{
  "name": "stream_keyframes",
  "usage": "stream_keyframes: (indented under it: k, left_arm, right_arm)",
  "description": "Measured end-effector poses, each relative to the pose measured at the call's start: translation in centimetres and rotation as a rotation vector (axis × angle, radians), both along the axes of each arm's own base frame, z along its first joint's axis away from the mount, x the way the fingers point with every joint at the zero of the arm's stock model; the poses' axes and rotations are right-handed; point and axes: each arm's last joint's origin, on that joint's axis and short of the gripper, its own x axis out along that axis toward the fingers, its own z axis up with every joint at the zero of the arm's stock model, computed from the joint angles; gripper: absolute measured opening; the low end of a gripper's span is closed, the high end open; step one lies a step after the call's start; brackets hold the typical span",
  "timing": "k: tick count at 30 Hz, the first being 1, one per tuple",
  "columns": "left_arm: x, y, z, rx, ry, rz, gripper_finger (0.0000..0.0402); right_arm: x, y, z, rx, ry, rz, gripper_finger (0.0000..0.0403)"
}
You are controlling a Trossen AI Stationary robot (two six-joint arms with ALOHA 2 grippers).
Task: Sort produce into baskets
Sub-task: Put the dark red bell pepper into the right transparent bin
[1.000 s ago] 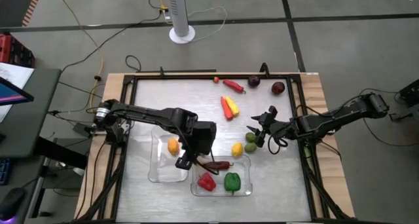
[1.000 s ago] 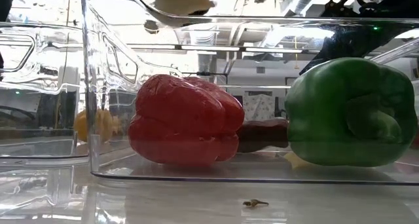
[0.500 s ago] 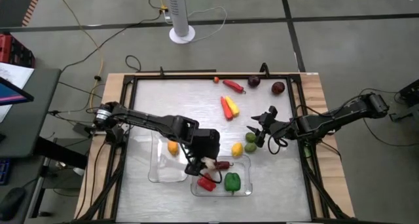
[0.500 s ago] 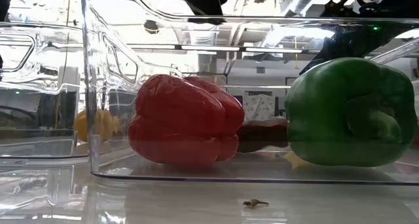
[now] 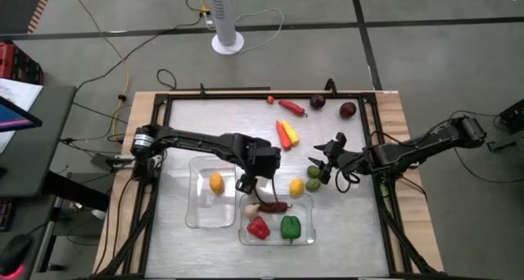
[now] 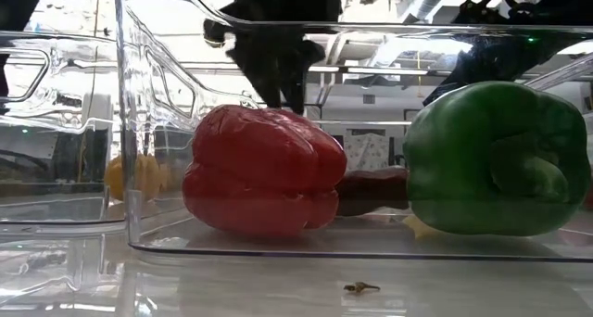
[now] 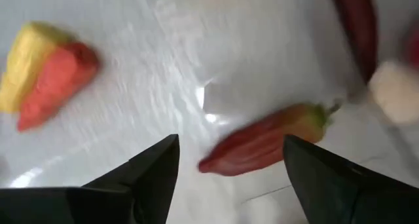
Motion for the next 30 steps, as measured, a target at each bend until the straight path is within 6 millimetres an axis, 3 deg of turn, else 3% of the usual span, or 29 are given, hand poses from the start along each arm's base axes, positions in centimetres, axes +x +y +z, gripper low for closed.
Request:
stream_keyframes:
  k: [11,16,23,30]
  left_arm:
    - [-0.4,0.4,-1.3,0.101,0.092,-0.478,0.0237]
    - [-0.9,0.4,-3.0,0.149,0.154,-0.669,0.0237]
    - [0.2,0.6,-2.5,0.173,0.043,-0.631,0.0229]
    - [-0.2,0.9,-3.0,0.175,0.081,-0.707,0.0222]
  right_arm:
    - [-0.1,0.0,-0.1,-0.003,0.012,0.000,0.0248]
    - [0.0,0.0,-0.1,-0.002,0.008,0.000,0.0248]
    - [0.0,0.0,0.0,0.000,0.001,0.001,0.0248]
    - [0.0,0.0,0.0,-0.001,0.006,0.001,0.0248]
